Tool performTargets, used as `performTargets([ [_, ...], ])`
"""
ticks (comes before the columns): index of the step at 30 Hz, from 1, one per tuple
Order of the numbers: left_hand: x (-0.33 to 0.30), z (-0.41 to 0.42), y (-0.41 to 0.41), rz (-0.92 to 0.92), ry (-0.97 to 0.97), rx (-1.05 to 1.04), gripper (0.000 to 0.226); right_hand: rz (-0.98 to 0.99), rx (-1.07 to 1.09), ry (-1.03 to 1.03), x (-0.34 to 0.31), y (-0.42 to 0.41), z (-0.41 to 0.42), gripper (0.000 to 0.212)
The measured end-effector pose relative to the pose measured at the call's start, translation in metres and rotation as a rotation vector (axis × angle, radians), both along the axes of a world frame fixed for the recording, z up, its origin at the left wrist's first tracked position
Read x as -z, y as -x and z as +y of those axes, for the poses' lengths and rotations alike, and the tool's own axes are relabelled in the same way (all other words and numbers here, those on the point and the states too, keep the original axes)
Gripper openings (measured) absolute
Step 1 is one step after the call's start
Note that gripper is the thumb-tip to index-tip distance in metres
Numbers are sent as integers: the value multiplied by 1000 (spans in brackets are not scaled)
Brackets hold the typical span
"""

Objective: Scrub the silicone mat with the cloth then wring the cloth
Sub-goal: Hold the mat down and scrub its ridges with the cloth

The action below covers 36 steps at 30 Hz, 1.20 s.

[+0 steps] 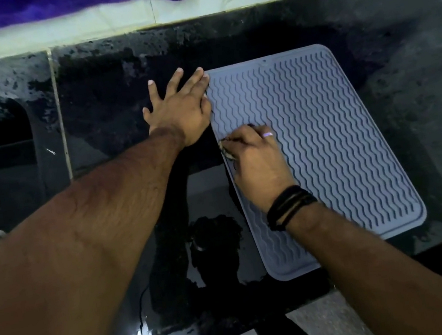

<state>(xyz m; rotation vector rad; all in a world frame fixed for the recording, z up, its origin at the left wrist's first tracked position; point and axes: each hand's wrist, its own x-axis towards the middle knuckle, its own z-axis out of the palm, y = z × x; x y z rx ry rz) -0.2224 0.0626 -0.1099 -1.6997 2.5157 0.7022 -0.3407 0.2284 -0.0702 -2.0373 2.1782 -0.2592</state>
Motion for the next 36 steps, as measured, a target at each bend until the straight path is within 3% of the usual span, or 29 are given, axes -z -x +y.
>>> performTargets([
  [6, 1, -1, 0, 5, 5, 8, 60, 15, 14, -52, -4, -3, -31, 40],
  [12, -1, -1, -1, -7, 0, 16, 61, -19, -6, 7, -3, -3, 21, 43],
  [18, -3, 4, 6, 4, -18, -22, 62, -23, -11, -41, 0, -3, -20, 45],
  [24, -3, 11, 12, 33, -31, -97, 62, -74, -5, 13, -2, -4, 33, 45],
  [30, -3, 11, 12, 32, -26, -102, 63, -70, 23, -50, -4, -6, -5, 43],
  [36, -5, 13, 12, 27, -21, -76, 62, -13, 28, -53, -6, -9, 40, 46],
])
